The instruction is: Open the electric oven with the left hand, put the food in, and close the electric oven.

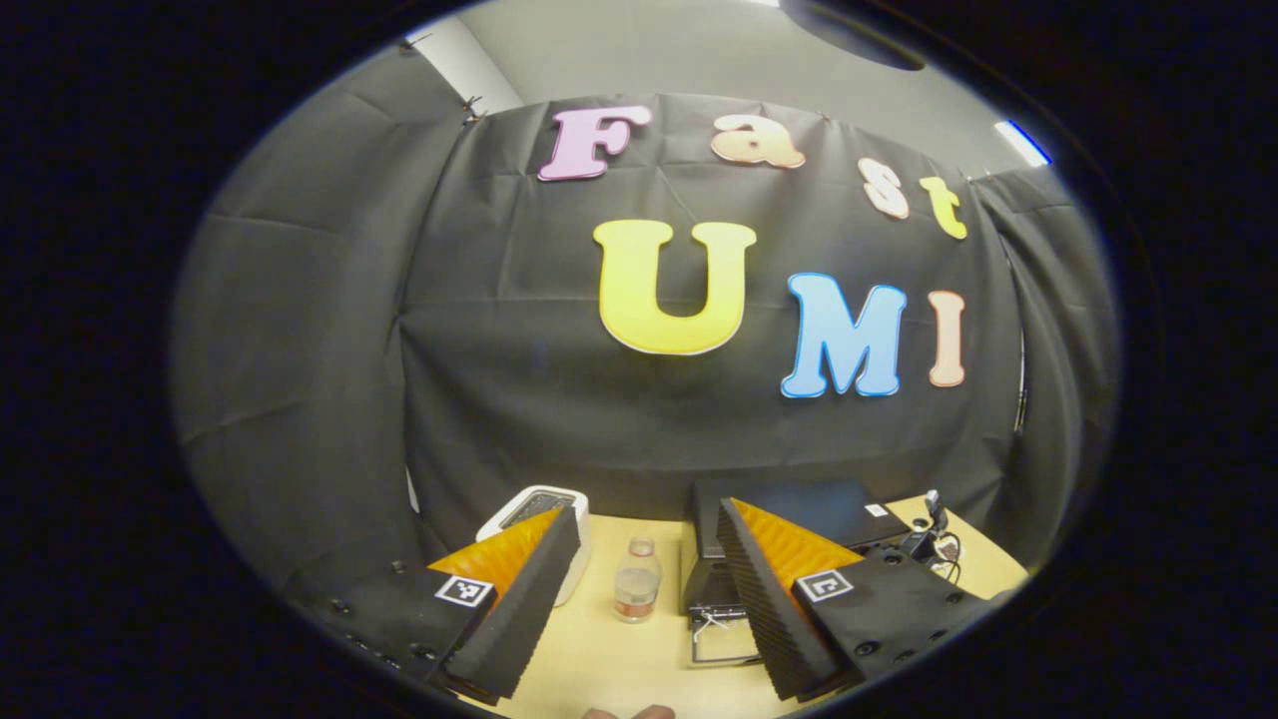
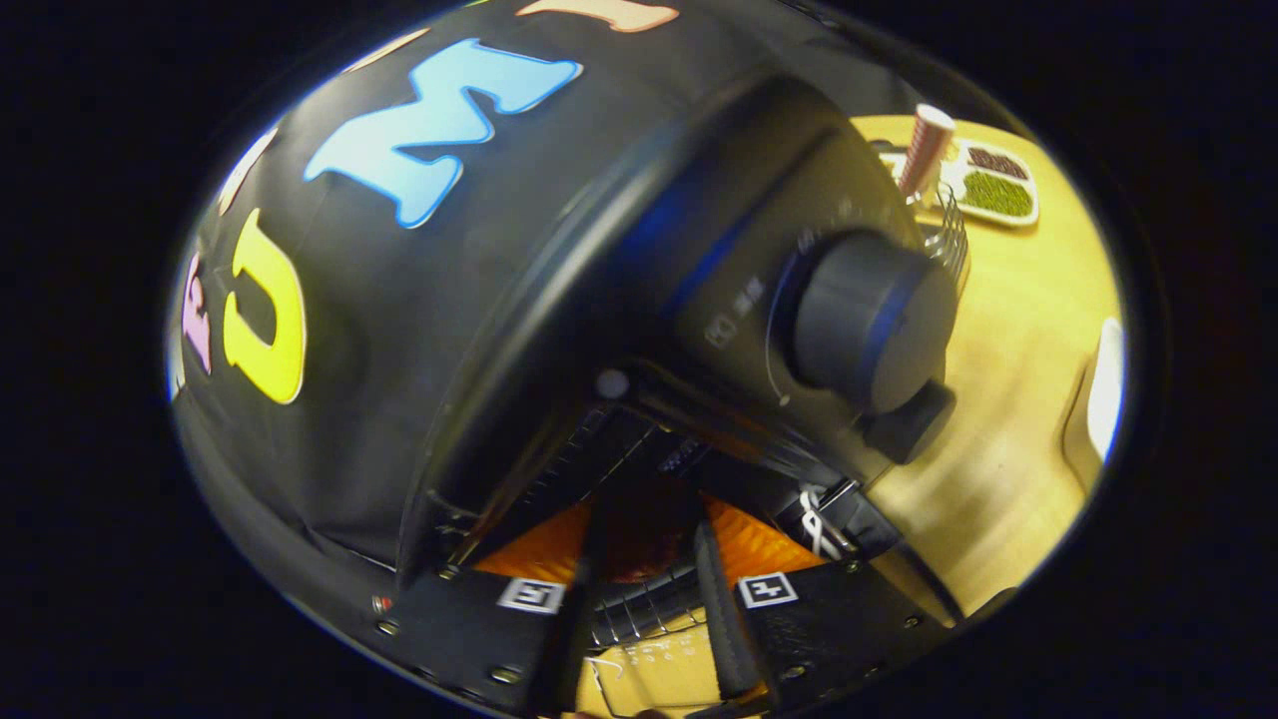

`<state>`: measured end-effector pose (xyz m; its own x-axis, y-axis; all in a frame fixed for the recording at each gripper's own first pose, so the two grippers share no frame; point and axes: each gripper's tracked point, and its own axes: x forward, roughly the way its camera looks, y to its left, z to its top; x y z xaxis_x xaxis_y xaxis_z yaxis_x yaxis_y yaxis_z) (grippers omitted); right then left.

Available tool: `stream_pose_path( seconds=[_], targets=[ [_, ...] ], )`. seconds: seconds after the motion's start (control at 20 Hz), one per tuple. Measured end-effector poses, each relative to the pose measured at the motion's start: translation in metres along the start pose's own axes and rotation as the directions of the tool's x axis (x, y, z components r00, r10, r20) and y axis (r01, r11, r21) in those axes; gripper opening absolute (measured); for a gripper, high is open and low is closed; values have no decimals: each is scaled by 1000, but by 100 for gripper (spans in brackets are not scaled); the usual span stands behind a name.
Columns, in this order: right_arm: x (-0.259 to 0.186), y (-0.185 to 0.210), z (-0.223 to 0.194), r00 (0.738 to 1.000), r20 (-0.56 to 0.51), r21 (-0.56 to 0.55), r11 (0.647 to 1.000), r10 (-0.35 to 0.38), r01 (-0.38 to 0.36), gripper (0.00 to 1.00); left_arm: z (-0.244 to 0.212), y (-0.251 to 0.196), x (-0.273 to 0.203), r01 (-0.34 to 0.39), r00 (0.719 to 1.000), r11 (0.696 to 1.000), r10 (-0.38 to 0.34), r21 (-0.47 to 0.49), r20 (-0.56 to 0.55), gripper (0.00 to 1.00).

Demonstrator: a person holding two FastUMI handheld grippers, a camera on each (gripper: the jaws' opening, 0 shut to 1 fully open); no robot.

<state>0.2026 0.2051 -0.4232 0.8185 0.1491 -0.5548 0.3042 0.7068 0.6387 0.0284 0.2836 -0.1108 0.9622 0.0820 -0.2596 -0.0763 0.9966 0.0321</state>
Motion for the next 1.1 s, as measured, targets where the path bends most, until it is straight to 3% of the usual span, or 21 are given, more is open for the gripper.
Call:
stream_pose_path(
  seconds=[0.05, 0.15, 0.25, 0.3, 0.35, 0.4, 0.45, 0.65, 0.7, 0.8, 0.95, 1.0, 1.05, 1.1],
  targets=[
    [-14, -1, 1, 1000, 2, -50, 999, -8, 8, 69, 0, -8, 2, 12, 1000, 1000, -12, -3, 0, 99],
    [-34, -1, 3, 1000, 3, -123, 992, 2, -2, 86, 0, -24, 6, 37, 999, 999, -37, -9, 1, 98],
    [-56, -4, 9, 1000, 4, -215, 977, -5, 6, 86, 0, -41, 9, 61, 998, 998, -61, -12, 5, 98],
    [-68, -6, 15, 1000, 14, -262, 965, -6, 9, 76, -2, -51, 11, 73, 997, 997, -73, -11, 5, 98],
    [-82, -6, 22, 1000, 28, -306, 952, 0, 9, 77, -4, -58, 12, 82, 997, 997, -82, -10, 4, 98],
    [-97, -5, 30, 999, 45, -347, 938, 8, 8, 86, -6, -68, 13, 92, 996, 996, -92, -11, 3, 95],
    [-114, -4, 40, 998, 65, -382, 924, 16, 10, 86, -6, -77, 14, 100, 995, 995, -100, -12, 1, 99],
    [-185, 8, 77, 987, 147, -488, 873, 71, 10, 86, -9, -118, 15, 137, 991, 990, -137, -19, 1, 98],
    [-204, 14, 89, 980, 178, -520, 854, 87, 19, 86, -10, -129, 14, 146, 989, 989, -146, -18, 4, 94],
    [-239, 25, 114, 961, 245, -565, 824, 126, 36, 86, -11, -151, 13, 167, 986, 986, -167, -14, 6, 98],
    [-285, 42, 157, 923, 345, -590, 804, 169, 74, 86, -7, -183, 7, 206, 978, 979, -206, -10, 20, 99],
    [-298, 46, 170, 905, 382, -596, 798, 186, 87, 96, -3, -194, 6, 218, 976, 976, -218, -5, 29, 91],
    [-309, 51, 182, 891, 407, -602, 792, 201, 96, 89, 1, -203, 3, 230, 972, 973, -230, 0, 38, 91],
    [-316, 54, 189, 880, 424, -615, 782, 216, 105, 93, 3, -211, 2, 238, 970, 971, -238, 6, 47, 92]
  ],
)
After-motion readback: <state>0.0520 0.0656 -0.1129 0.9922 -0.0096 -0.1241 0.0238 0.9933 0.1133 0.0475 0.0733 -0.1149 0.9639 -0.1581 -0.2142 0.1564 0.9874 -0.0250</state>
